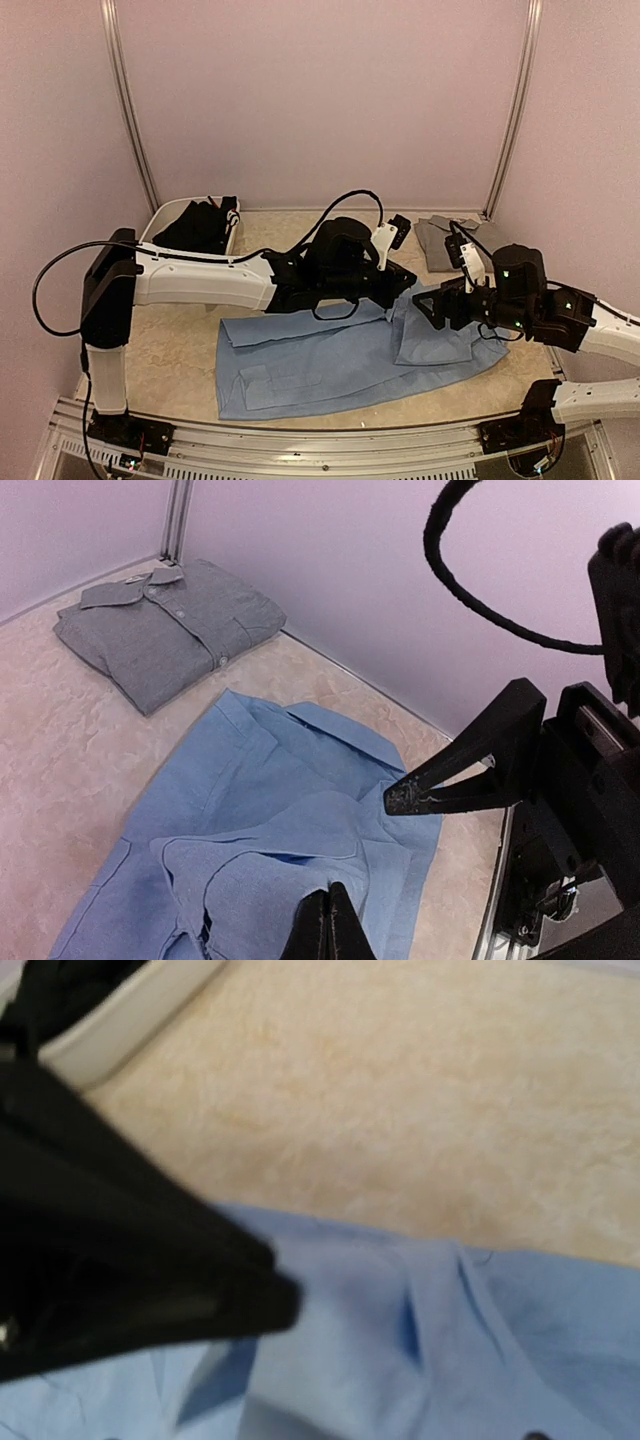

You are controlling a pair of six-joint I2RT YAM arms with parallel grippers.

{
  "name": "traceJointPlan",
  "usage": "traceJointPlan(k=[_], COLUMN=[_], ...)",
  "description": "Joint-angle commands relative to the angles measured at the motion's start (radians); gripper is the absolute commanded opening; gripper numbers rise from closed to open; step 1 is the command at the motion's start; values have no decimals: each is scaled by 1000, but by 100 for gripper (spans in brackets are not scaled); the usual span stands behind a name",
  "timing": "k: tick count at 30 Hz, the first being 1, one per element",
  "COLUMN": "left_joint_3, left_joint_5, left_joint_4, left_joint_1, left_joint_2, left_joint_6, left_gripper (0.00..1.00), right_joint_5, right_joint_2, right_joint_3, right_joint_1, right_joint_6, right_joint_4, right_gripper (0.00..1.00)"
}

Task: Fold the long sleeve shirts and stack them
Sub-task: Pass from the left arm to the right

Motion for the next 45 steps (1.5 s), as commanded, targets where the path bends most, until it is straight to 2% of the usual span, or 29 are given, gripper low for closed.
traceJointPlan(k=[1,9,17,20,24,25,27,30,31,32,34,35,39,45], left_joint_3=[71,83,61,51,29,23,-16,-141,-185,-297,-357,-384,-449,-594], left_joint_5=[-44,0,19,30,43,56,85,161,184,201,186,176,114,17], left_joint_4=[-68,-83,-77,-70,-55,-45,1,148,206,289,302,307,315,452], left_joint_1=[5,5,3,3,5,4,9,31,39,58,59,57,39,40], left_joint_2=[42,36,12,1,-15,-18,-34,-78,-103,-149,-179,-191,-209,-291], left_joint_6=[-75,-117,-132,-139,-141,-136,-113,-73,-63,-2,90,128,301,556], left_gripper=[0,0,0,0,0,0,0,26,32,43,95,98,99,99], right_joint_5=[-32,44,95,105,124,128,124,62,36,-20,-50,-67,-132,-173], right_joint_2=[33,125,230,247,243,238,223,189,181,160,151,148,149,163], right_joint_3=[16,53,99,103,100,99,94,85,84,87,97,105,119,123], right_joint_1=[7,7,6,6,5,6,5,-1,-4,-9,-14,-14,-18,-23], right_joint_6=[-23,-74,-131,-148,-162,-169,-174,-172,-169,-164,-162,-163,-164,-181], right_joint_4=[2,-23,-2,3,12,13,14,24,24,13,-4,-10,-25,-52], right_gripper=[81,78,64,48,6,0,0,0,0,0,0,0,0,0])
